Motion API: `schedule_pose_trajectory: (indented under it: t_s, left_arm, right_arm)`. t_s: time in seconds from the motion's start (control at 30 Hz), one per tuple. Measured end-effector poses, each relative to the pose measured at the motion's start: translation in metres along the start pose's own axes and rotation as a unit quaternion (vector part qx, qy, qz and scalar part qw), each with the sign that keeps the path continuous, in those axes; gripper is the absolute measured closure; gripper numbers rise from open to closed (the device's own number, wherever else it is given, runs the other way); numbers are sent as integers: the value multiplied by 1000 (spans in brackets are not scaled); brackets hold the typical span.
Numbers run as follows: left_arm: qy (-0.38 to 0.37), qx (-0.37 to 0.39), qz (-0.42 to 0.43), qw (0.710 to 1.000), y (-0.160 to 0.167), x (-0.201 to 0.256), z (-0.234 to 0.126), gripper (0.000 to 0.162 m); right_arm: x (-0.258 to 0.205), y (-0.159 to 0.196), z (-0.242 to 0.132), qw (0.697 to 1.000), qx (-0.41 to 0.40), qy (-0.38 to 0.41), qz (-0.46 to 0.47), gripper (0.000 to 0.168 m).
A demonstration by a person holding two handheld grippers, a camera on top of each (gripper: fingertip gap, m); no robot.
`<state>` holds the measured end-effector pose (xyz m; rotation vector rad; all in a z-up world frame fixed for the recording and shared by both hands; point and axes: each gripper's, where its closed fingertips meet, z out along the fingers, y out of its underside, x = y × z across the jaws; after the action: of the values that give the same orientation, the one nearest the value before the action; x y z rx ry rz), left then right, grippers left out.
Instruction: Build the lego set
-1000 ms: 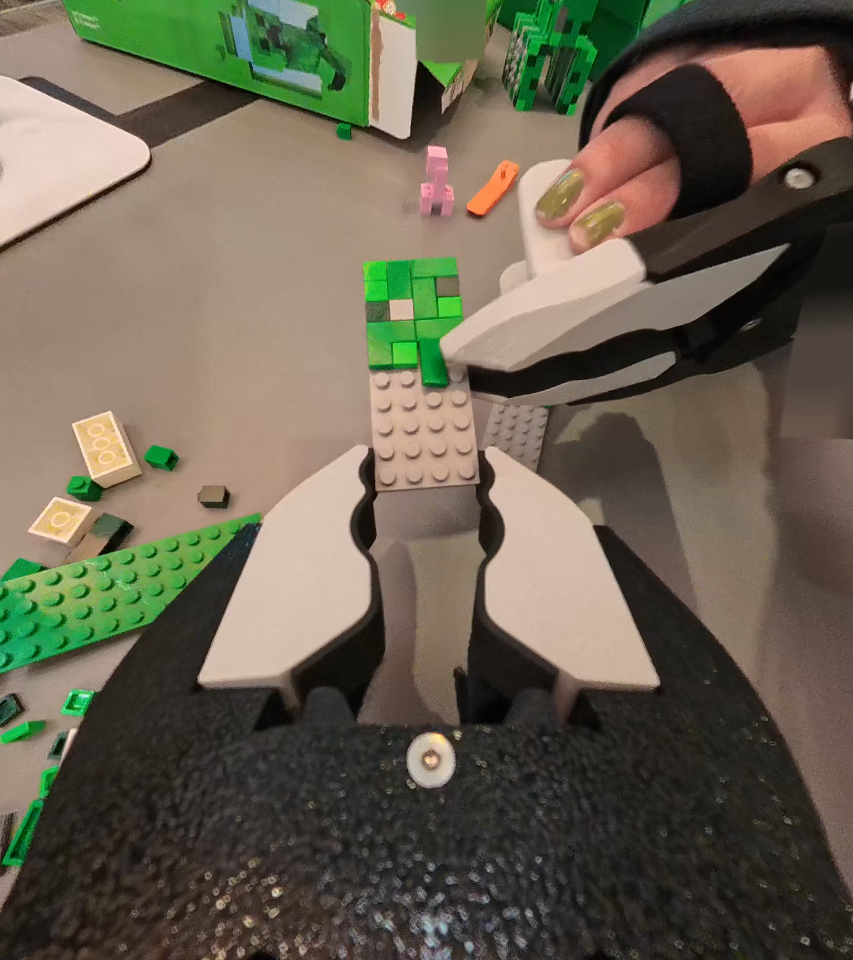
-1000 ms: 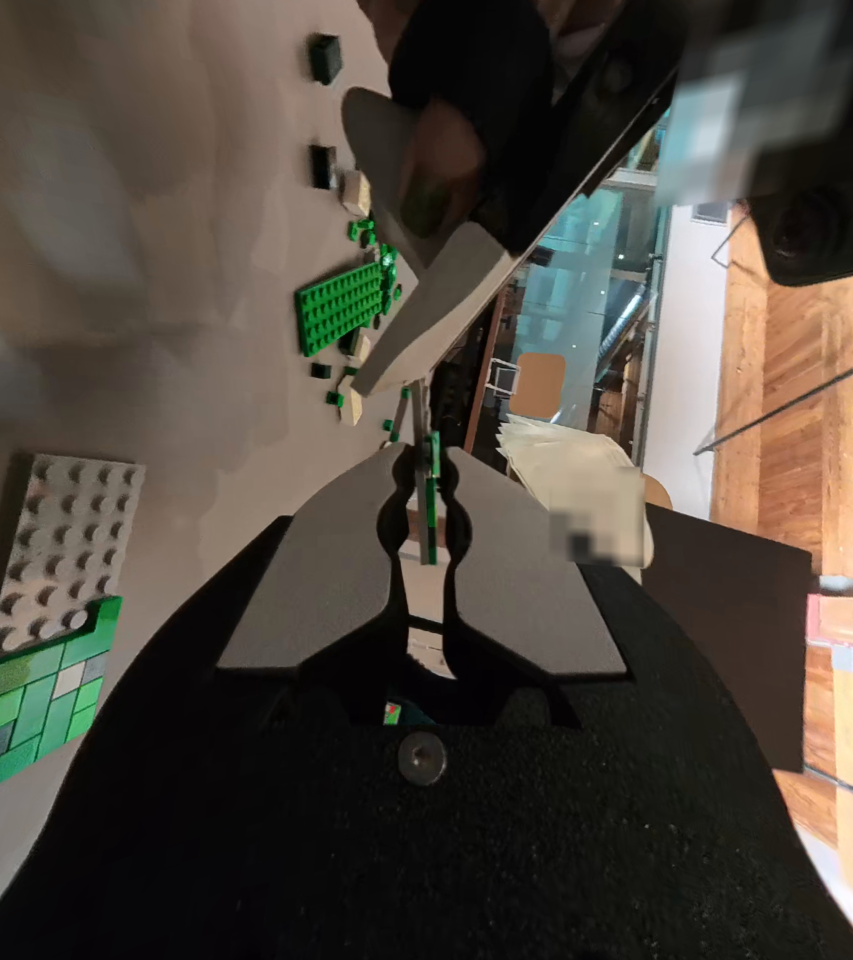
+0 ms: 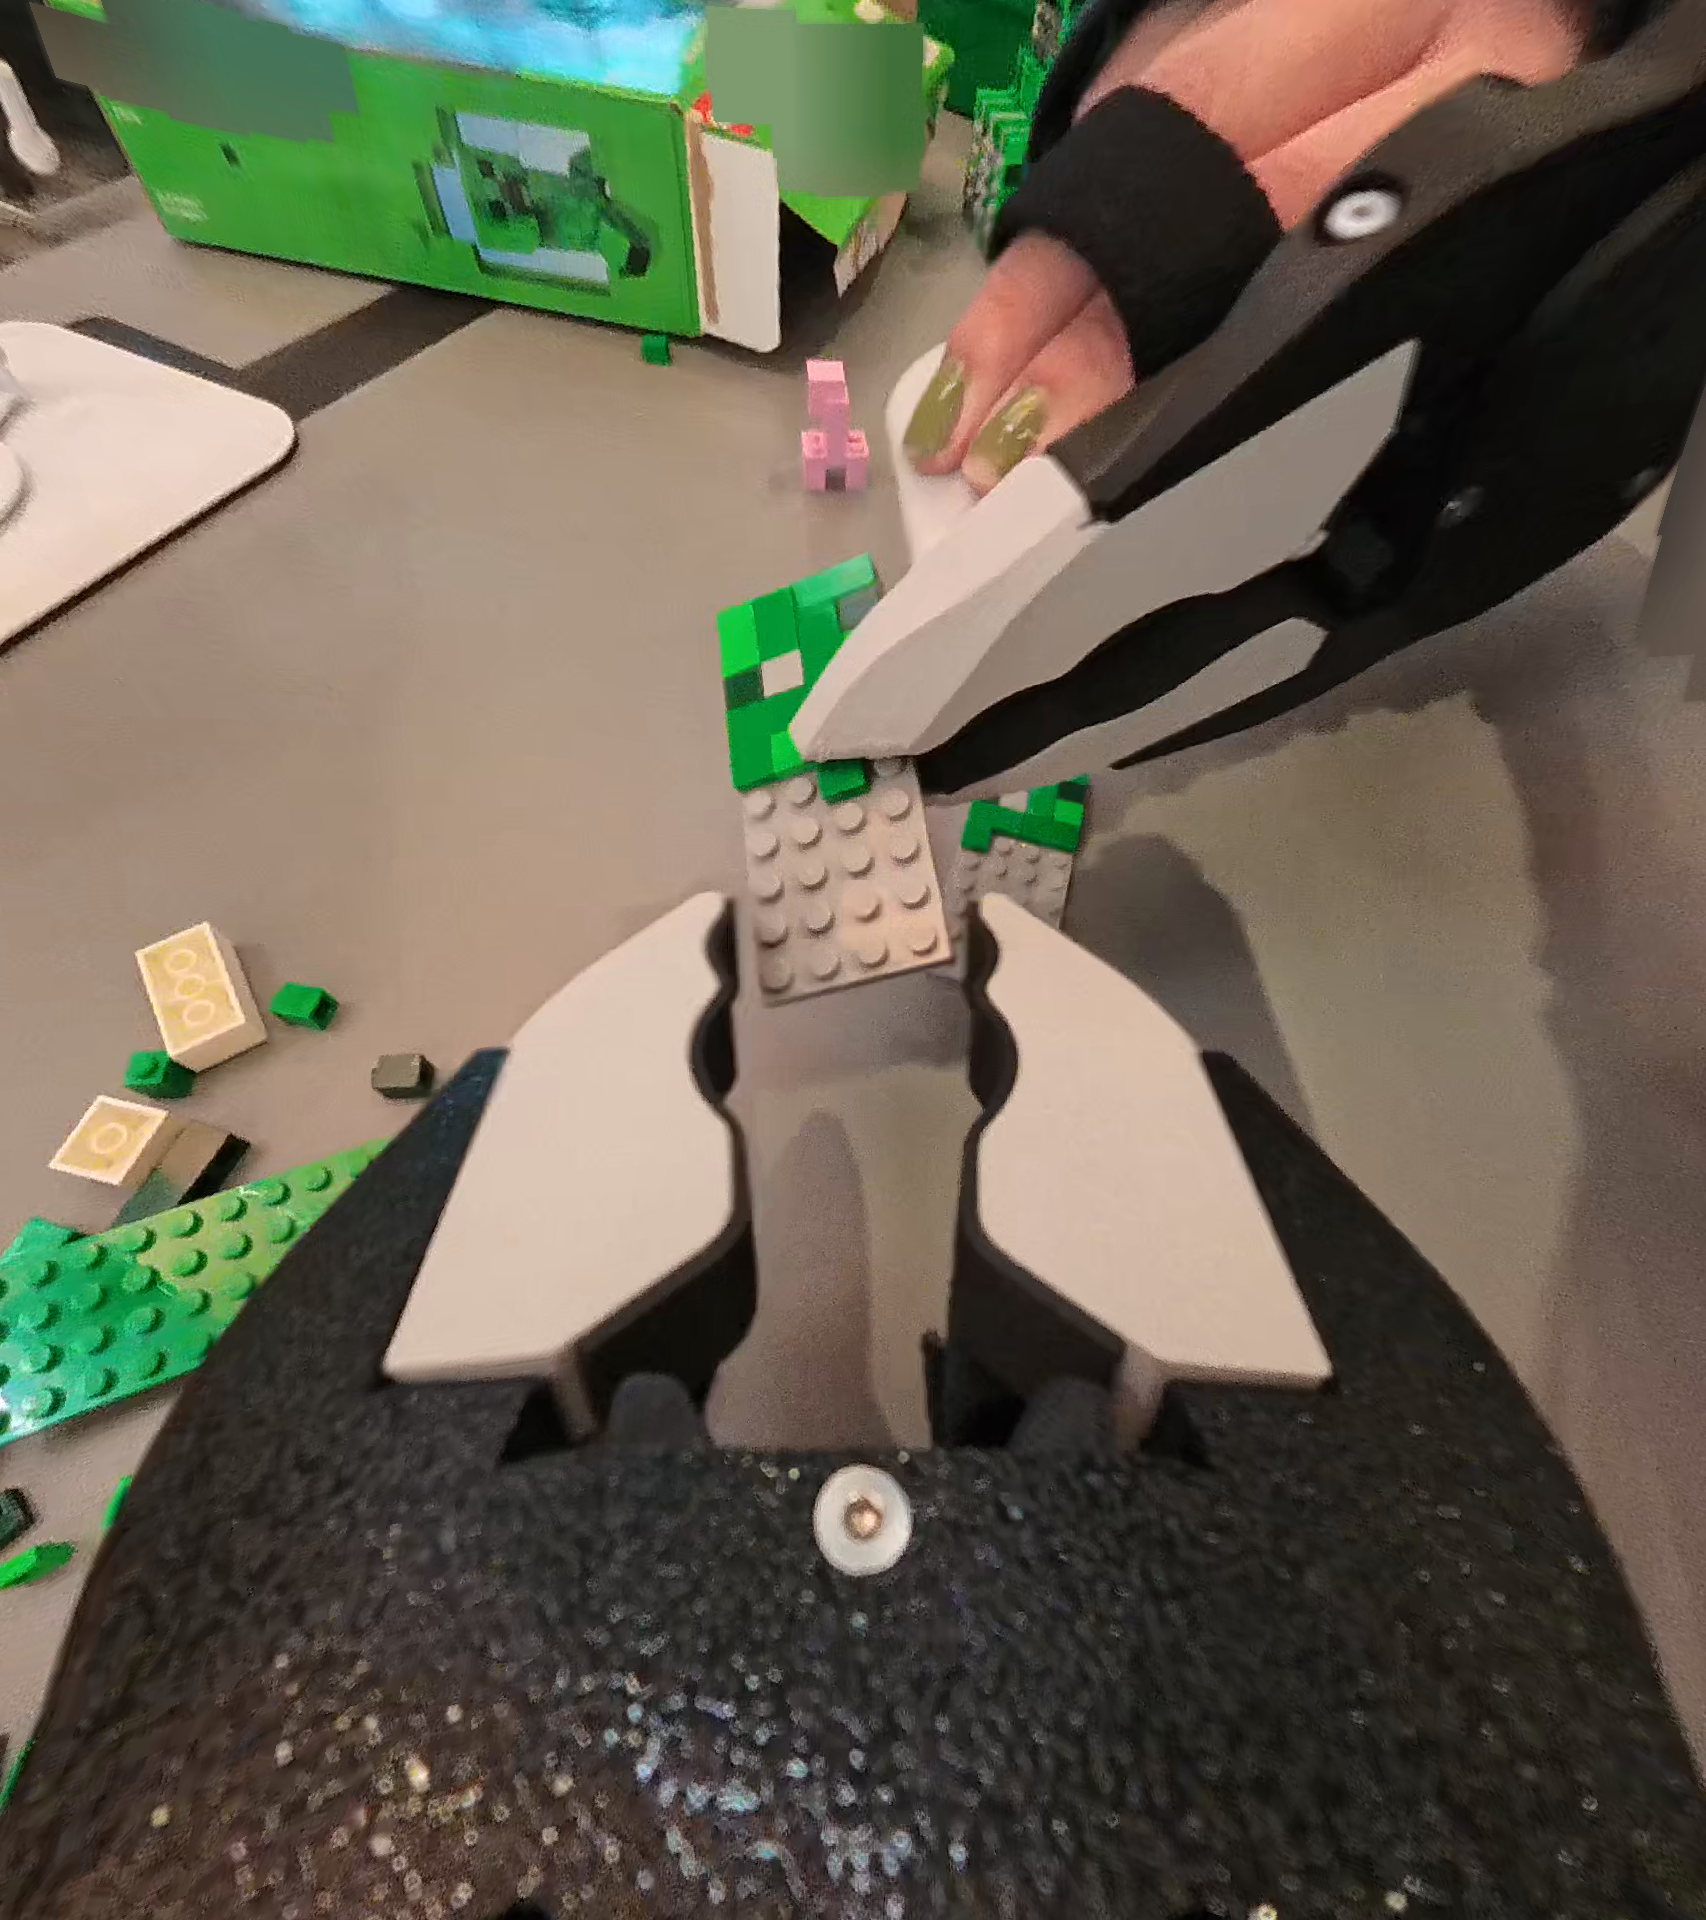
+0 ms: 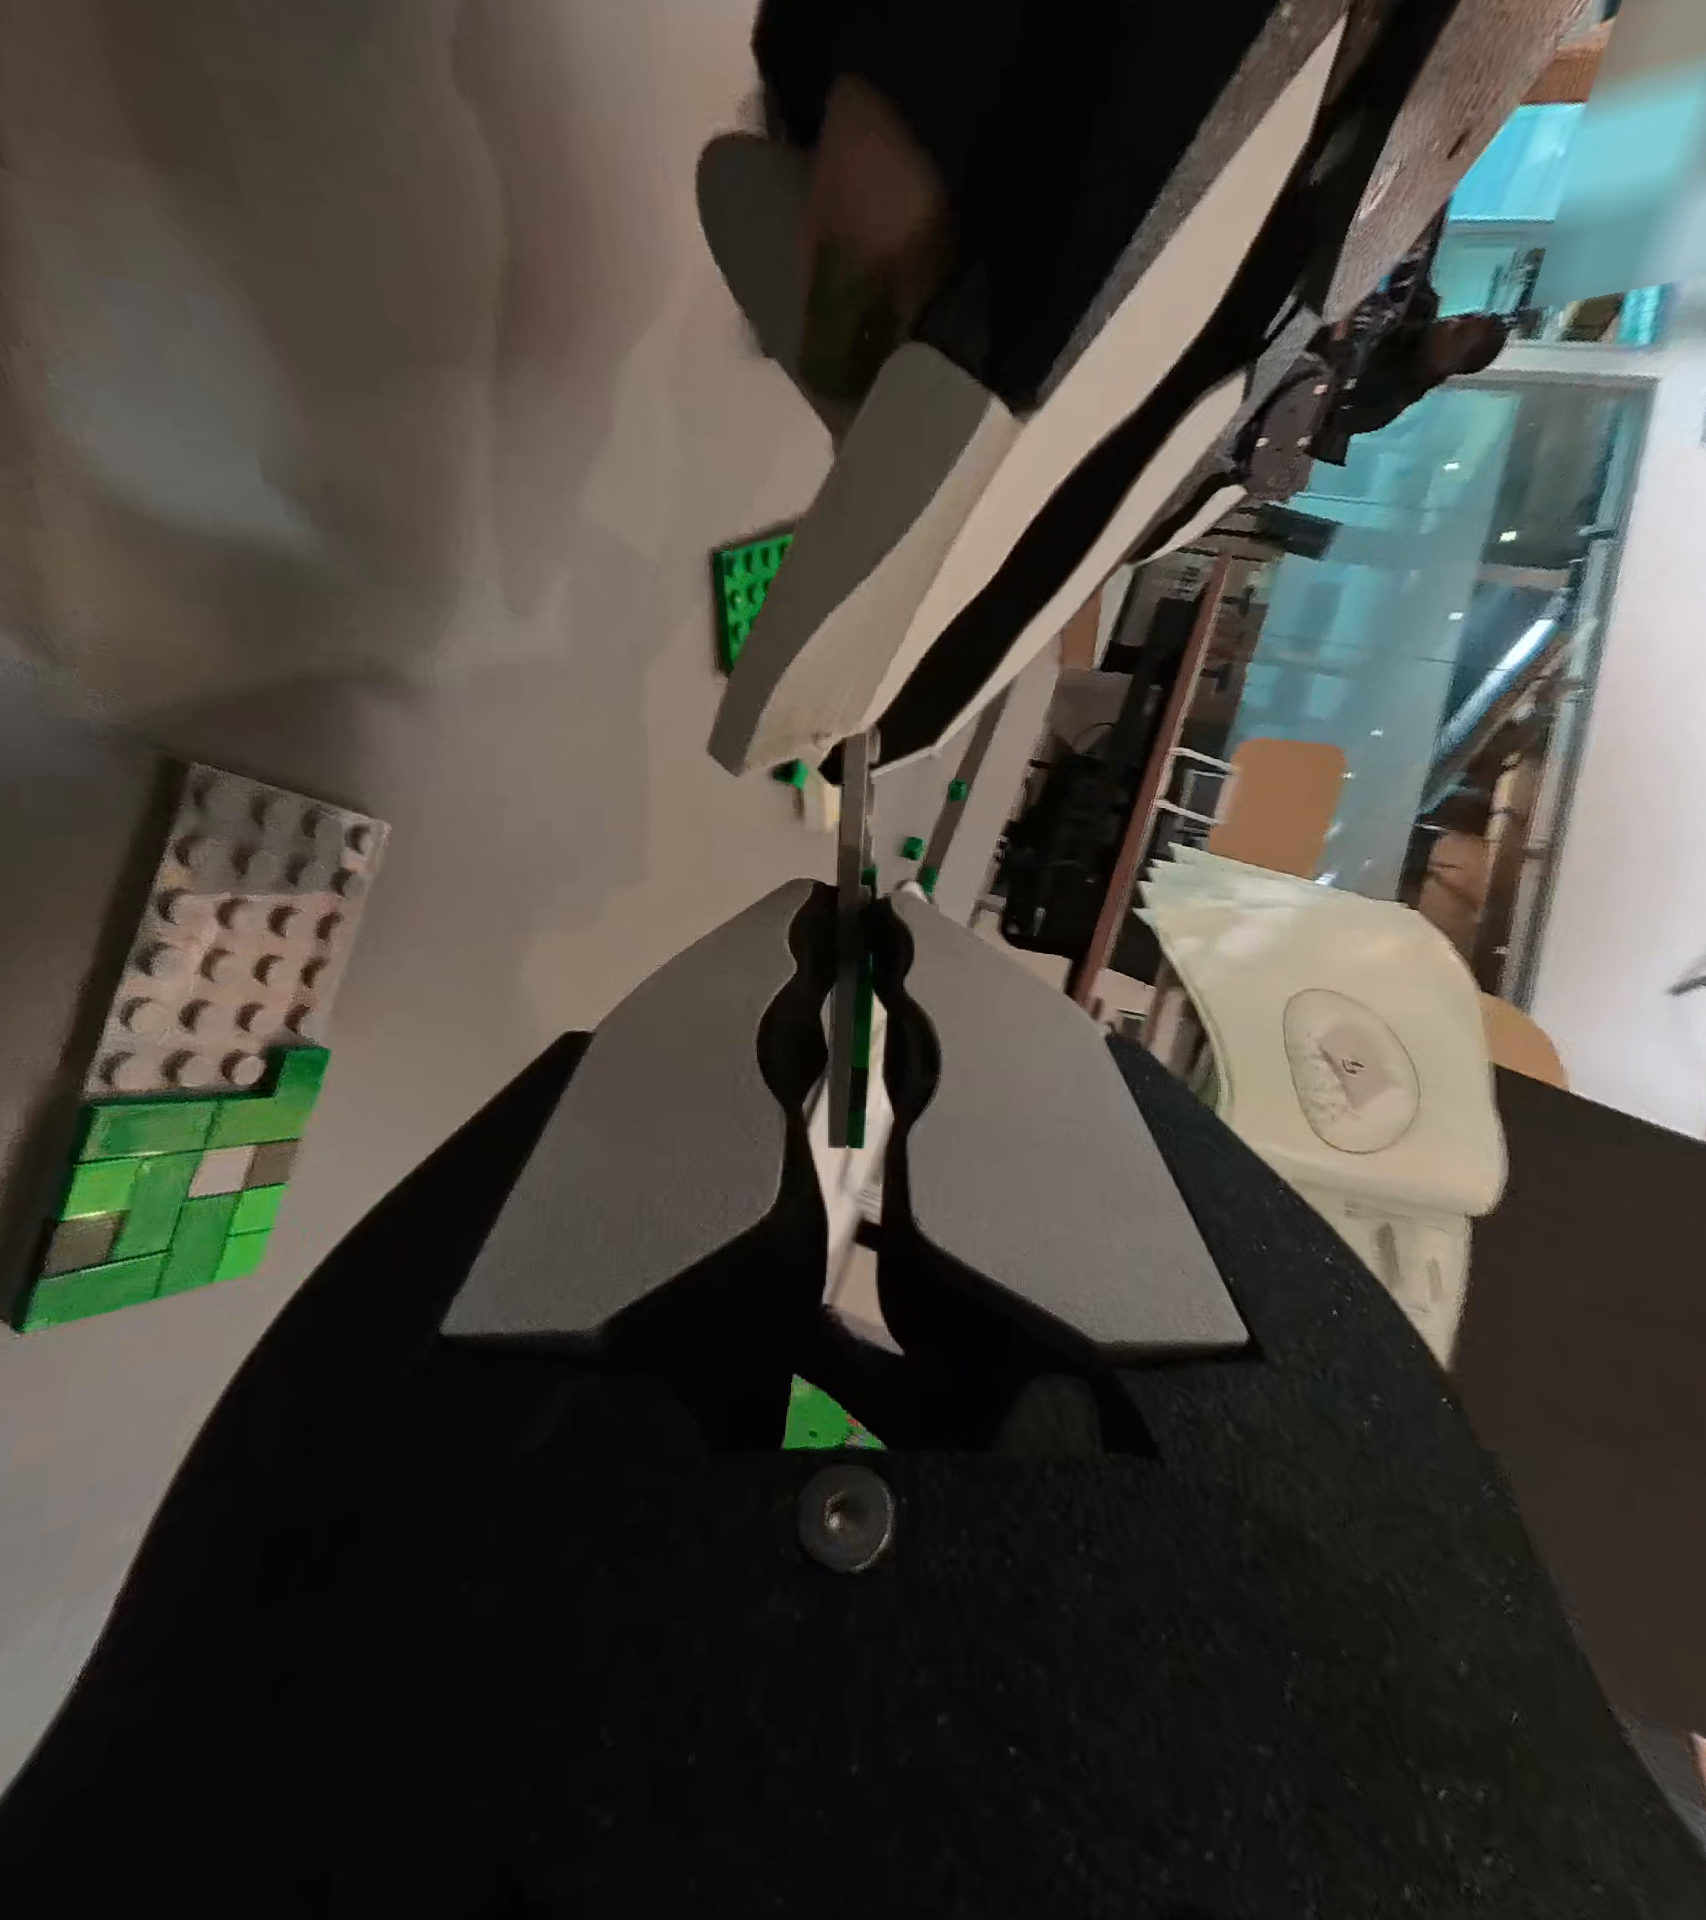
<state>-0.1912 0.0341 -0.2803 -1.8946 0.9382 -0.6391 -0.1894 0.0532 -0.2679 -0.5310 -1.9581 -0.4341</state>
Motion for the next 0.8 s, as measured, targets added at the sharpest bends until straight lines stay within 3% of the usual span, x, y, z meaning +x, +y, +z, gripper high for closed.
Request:
schedule_pose_trajectory:
  t_s: [0.07, 0.1, 0.23, 0.33, 0.5, 0.8]
  left_arm:
    - [-4, -12, -22, 1000, 4, -3, 2, 101]
    - [4, -10, -33, 999, 3, -2, 2, 101]
    - [20, -1, -41, 999, 1, 3, 2, 125]
    - [-4, -7, -9, 1000, 0, 3, 2, 126]
    - [-17, 2, 7, 1000, -5, 2, -1, 126]
    - [-19, -29, 35, 999, 4, 4, 3, 126]
  right_arm:
    - [2, 1, 0, 999, -11, 21, -21, 162]
    - [3, 2, -1, 999, -16, 34, -38, 162]
    - [4, -4, -3, 989, -25, 83, -118, 162]
    - [5, -6, -4, 983, -21, 116, -142, 162]
    - [14, -6, -14, 981, -7, 167, -101, 155]
    - [1, -9, -10, 976, -20, 151, -156, 162]
